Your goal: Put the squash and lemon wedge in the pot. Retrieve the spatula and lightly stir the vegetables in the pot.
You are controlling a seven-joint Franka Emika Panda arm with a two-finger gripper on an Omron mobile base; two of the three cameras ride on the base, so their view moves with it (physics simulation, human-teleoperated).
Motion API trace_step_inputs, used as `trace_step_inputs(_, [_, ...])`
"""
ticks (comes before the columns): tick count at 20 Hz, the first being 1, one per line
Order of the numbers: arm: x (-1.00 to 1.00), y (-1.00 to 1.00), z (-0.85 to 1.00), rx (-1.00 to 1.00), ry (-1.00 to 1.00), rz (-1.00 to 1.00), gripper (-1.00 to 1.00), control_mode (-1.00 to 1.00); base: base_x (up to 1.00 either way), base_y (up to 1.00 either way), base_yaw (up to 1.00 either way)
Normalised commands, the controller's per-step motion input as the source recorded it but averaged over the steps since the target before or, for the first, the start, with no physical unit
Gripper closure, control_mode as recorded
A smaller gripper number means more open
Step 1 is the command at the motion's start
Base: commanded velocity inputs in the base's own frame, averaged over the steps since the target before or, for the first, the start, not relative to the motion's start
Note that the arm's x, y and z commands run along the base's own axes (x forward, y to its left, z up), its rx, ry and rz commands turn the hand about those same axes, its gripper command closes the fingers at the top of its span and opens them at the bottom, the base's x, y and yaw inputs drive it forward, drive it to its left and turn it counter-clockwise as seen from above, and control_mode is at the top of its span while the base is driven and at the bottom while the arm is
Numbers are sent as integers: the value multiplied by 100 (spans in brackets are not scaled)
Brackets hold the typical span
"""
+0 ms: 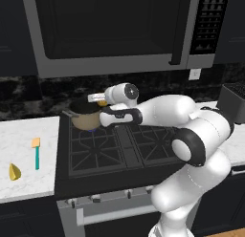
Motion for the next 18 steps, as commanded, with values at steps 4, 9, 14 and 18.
trace_step_inputs(4, [15, 29, -43, 0, 1, 0, 100, -100, 0, 0, 0])
trace_step_inputs(9, [26, 22, -17, 0, 4, 0, 100, -100, 0, 0, 0])
trace_step_inputs(14, [27, 21, -8, 0, 8, 0, 100, -100, 0, 0, 0])
trace_step_inputs(18, [28, 21, -17, 0, 10, 0, 100, -100, 0, 0, 0])
